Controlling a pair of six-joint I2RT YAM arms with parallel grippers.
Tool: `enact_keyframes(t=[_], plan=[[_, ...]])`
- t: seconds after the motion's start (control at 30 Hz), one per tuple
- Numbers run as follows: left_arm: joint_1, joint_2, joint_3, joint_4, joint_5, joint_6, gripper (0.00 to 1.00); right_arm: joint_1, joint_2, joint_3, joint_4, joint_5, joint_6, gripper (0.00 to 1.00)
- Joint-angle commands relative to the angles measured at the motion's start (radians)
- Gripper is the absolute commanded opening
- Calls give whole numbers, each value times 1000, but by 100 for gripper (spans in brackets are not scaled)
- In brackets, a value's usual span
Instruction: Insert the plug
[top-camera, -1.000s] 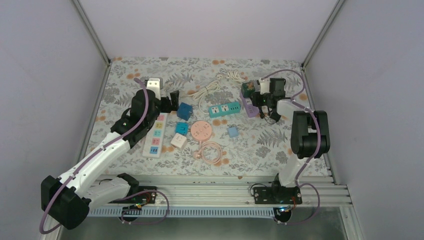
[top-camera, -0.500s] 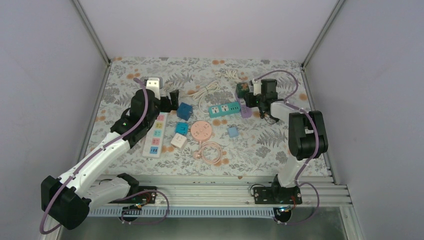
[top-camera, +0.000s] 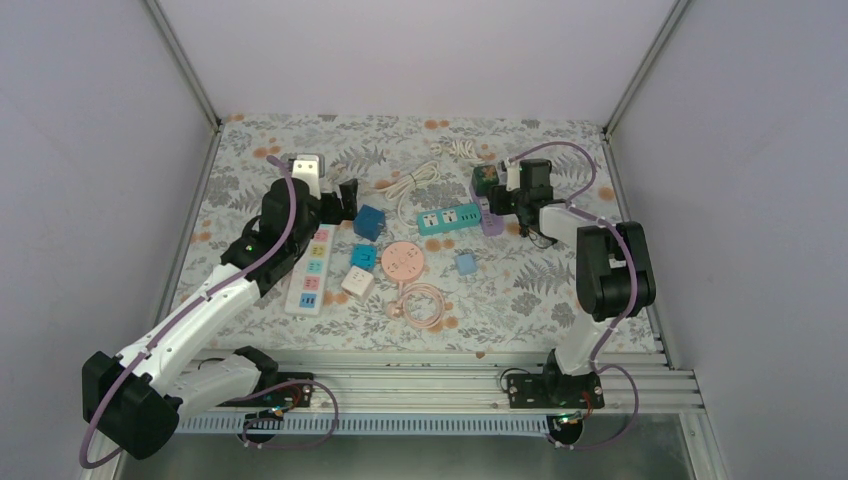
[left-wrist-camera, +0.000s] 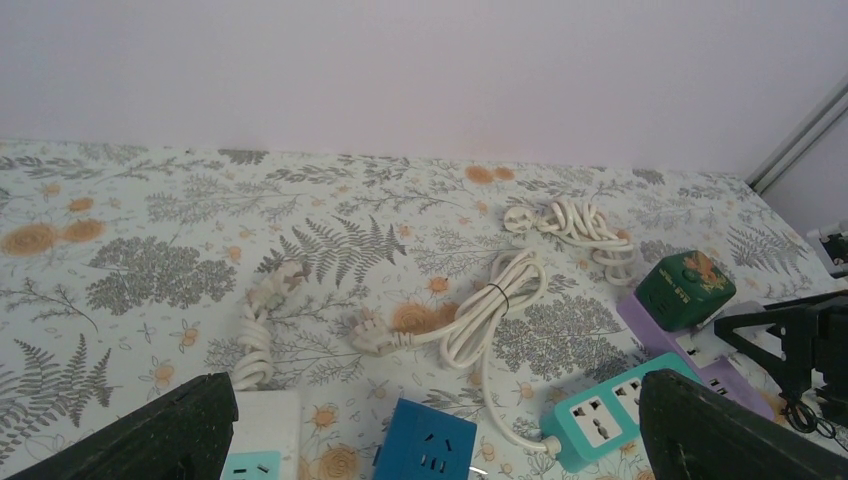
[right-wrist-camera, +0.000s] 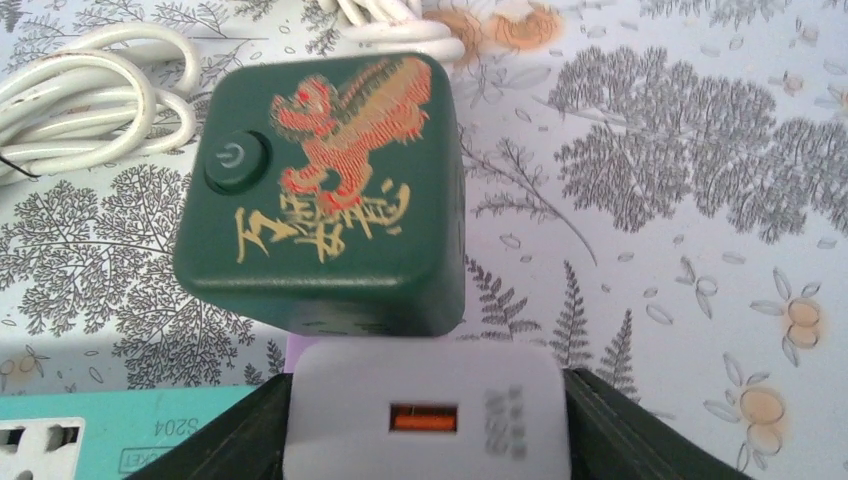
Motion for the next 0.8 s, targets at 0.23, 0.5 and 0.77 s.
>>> enact_keyframes(t=[0.23, 0.5, 0.77], plan=[[9, -17, -8, 10, 4, 12, 100, 8, -91, 35, -47, -71, 68, 97], [12, -52, -17, 5, 7, 2, 100, -32, -263, 44, -152, 86, 237, 100], [12, -96, -28, 3, 43, -18, 100, -122, -290, 6, -388, 403, 491, 93]])
